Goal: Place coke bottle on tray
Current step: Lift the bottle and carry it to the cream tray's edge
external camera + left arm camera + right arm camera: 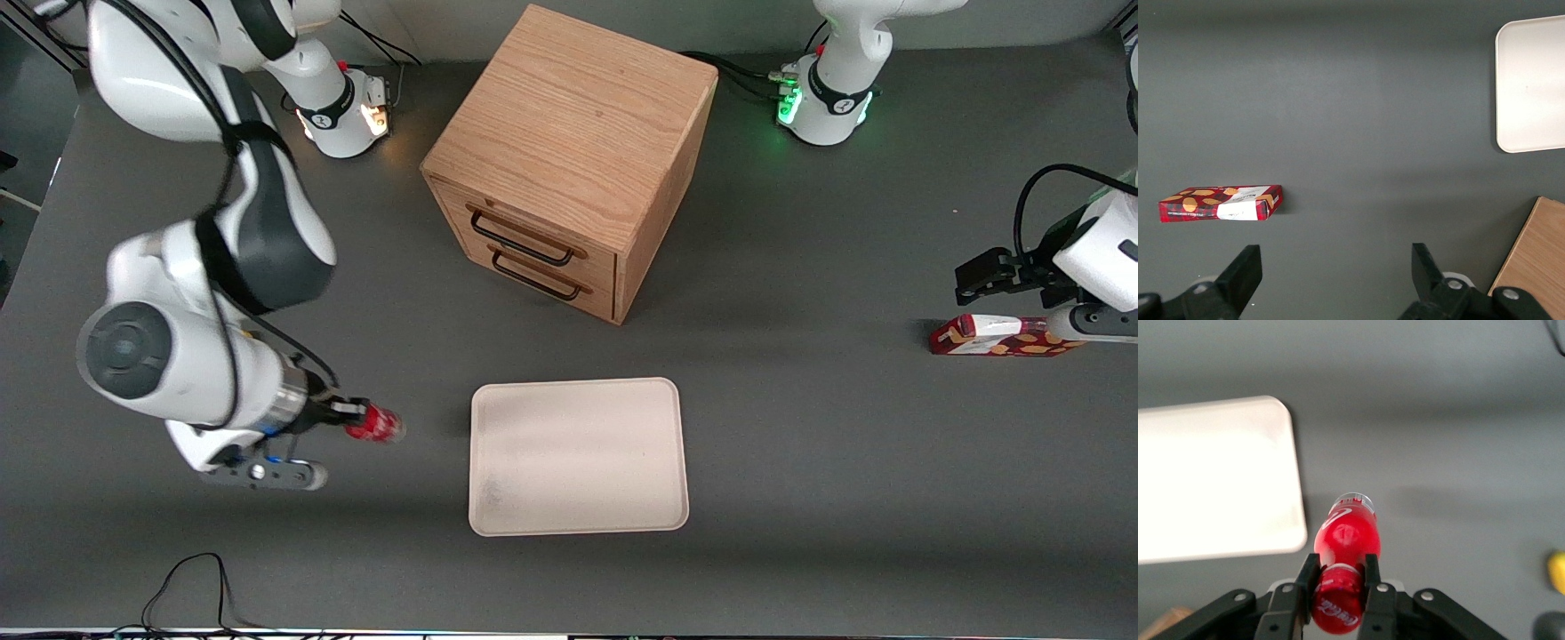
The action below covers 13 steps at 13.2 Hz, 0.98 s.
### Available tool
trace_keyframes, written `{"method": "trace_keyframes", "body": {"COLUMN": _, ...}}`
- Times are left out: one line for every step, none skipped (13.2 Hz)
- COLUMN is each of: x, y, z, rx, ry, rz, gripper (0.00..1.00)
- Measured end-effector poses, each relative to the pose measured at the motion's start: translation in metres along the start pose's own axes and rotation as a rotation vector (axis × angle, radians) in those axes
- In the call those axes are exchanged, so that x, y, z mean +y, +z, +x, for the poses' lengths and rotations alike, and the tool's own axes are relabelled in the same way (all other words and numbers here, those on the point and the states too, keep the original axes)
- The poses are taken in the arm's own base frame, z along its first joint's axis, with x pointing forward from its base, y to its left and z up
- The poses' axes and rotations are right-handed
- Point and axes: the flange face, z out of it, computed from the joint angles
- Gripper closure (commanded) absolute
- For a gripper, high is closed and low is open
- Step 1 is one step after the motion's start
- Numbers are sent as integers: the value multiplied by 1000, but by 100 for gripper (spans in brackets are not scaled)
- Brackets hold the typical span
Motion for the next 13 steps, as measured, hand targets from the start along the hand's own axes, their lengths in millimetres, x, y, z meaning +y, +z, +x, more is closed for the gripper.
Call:
{"method": "trace_keyframes", "body": {"x": -13, "y": 11, "z": 3, "rx": 24, "ry": 6, "rz": 12, "gripper": 100}}
{"method": "trace_keyframes", "body": {"x": -24, "y": 22, "z": 6, "rx": 51, "ry": 17, "rz": 26, "gripper": 100}}
{"method": "trace_keyframes", "body": {"x": -33, "y": 32, "z": 9, "rx": 72, "ry": 29, "rz": 38, "gripper": 100}}
{"method": "trace_keyframes", "body": {"x": -42, "y": 40, "z": 10, "rx": 89, "ry": 36, "rz": 48, "gripper": 100}}
{"method": "trace_keyframes", "body": {"x": -50, "y": 49, "z": 11, "rx": 104, "ry": 44, "rz": 58, "gripper": 100}}
{"method": "trace_keyframes", "body": {"x": -57, "y": 57, "z": 13, "rx": 119, "ry": 51, "rz": 68, "gripper": 100}}
{"method": "trace_keyframes", "body": {"x": -62, "y": 65, "z": 14, "rx": 131, "ry": 58, "rz": 75, "gripper": 100}}
{"method": "trace_keyframes", "body": {"x": -68, "y": 73, "z": 14, "rx": 140, "ry": 65, "rz": 79, "gripper": 100}}
{"method": "trace_keyframes", "body": {"x": -72, "y": 80, "z": 14, "rx": 147, "ry": 70, "rz": 77, "gripper": 100}}
{"method": "trace_keyframes", "body": {"x": -75, "y": 86, "z": 14, "rx": 150, "ry": 73, "rz": 76, "gripper": 100}}
{"method": "trace_keyframes", "body": {"x": -78, "y": 90, "z": 14, "rx": 154, "ry": 79, "rz": 77, "gripper": 100}}
{"method": "trace_keyframes", "body": {"x": -81, "y": 94, "z": 14, "rx": 162, "ry": 84, "rz": 79, "gripper": 100}}
{"method": "trace_keyframes", "body": {"x": -85, "y": 97, "z": 13, "rx": 170, "ry": 85, "rz": 76, "gripper": 100}}
